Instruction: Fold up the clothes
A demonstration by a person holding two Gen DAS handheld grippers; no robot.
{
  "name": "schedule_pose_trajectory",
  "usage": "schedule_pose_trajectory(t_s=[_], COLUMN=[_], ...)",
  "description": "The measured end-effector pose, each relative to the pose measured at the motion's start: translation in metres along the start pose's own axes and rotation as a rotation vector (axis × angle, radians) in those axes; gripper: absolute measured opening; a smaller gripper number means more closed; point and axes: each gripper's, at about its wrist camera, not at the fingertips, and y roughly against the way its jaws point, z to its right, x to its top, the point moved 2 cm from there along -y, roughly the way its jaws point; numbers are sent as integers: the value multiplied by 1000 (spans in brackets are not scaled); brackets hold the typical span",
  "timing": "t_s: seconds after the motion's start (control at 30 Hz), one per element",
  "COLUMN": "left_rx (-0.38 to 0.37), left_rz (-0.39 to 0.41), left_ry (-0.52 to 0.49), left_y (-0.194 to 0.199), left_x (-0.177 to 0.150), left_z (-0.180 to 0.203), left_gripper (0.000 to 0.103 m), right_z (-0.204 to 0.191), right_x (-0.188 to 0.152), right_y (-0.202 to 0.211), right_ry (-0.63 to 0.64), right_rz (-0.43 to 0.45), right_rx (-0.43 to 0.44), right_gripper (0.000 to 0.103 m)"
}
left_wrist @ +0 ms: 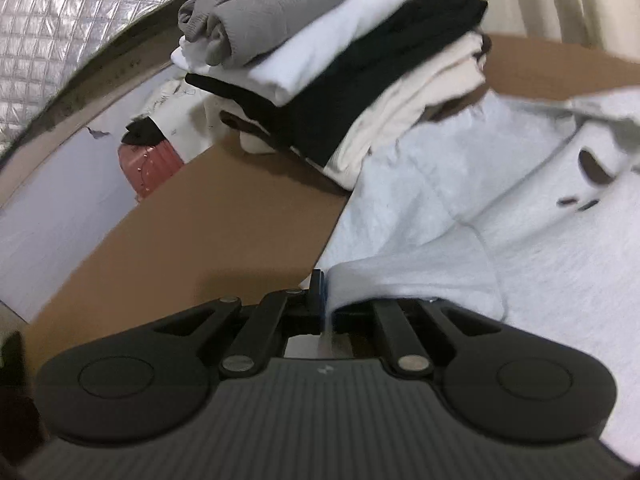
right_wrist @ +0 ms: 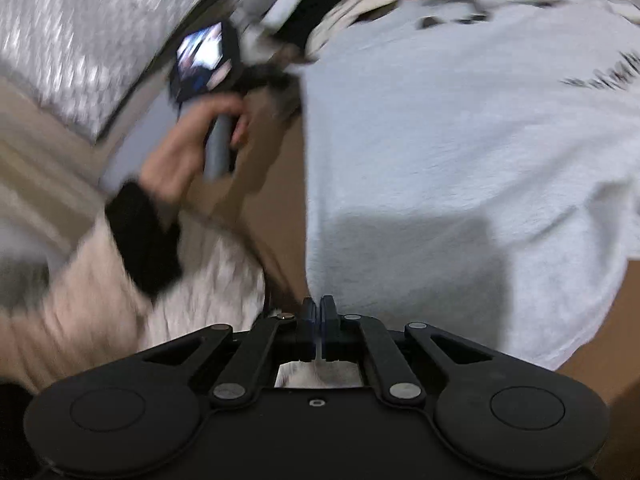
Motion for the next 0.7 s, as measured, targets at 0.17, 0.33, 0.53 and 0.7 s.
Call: schedule_pose_trajectory(t_s=[0.17,0.33,0.53,0.7], left_rx=[27,-43,-216,-347], left_rz=[-67,-11,128,221], left_ry=[-43,5,57,-85], left_y=[-2,19,57,71], left_x=[-10,-4,7,10], left_z=[3,-1,30,88], left_gripper=[23,46,61,65], right_z=[-12,17,104,159], right_x=[8,59,137,192], right_y=[-5,48,73,63], right_ry=[175,216,118,9], right_rz=[-134,15,204,265], right_rx=[-3,-112,-252,-330], right_gripper=[25,56,56,56])
